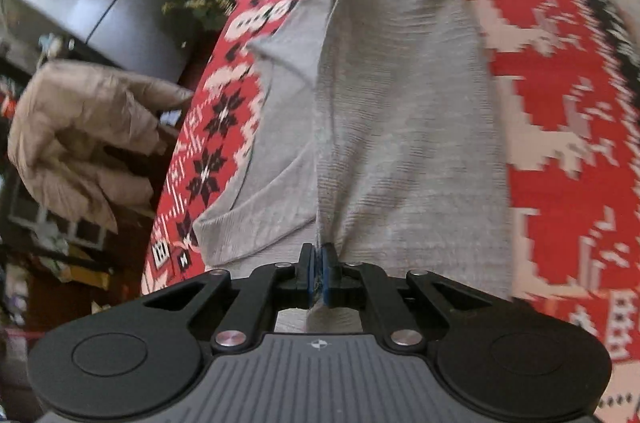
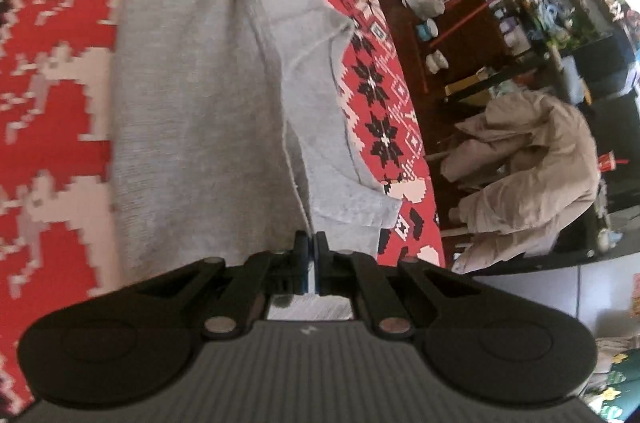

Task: Fold clothes

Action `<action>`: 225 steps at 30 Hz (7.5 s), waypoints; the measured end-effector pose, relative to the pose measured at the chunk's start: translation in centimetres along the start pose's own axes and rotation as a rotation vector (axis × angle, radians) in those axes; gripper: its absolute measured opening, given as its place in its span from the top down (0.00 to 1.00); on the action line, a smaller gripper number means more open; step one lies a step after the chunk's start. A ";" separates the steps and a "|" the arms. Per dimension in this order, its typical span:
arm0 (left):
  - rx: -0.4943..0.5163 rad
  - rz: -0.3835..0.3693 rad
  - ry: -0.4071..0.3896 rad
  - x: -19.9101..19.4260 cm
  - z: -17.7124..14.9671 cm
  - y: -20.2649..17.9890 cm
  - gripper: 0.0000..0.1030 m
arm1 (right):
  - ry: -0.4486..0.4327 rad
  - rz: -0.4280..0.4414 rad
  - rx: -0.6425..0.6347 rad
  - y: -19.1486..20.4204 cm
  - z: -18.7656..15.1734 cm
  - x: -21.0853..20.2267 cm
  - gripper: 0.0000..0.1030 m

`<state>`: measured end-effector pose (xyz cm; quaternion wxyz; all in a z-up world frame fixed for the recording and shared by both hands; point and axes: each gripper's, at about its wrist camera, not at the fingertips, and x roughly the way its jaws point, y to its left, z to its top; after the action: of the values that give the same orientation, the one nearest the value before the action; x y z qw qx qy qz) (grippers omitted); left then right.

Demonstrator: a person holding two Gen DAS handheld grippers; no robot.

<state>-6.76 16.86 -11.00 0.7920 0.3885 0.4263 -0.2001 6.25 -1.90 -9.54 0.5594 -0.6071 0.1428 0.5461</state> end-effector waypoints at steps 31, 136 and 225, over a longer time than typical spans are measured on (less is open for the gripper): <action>-1.487 -0.276 -0.258 -0.8 -14.8 5.1 0.68 | -0.211 0.030 1.348 -1.5 -11.0 1.3 0.73; -0.821 0.217 -0.081 -6.1 -10.6 -9.0 0.93 | -0.057 -0.145 1.393 8.8 -13.9 -3.3 0.97; -0.869 0.527 0.254 -2.4 -14.5 -1.9 0.88 | 0.059 -0.375 1.449 2.5 -21.9 0.3 0.95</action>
<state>-16.83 27.05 -14.71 0.8457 0.1392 0.4505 0.2499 15.39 -20.92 -15.97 0.8988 -0.1150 0.3758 0.1941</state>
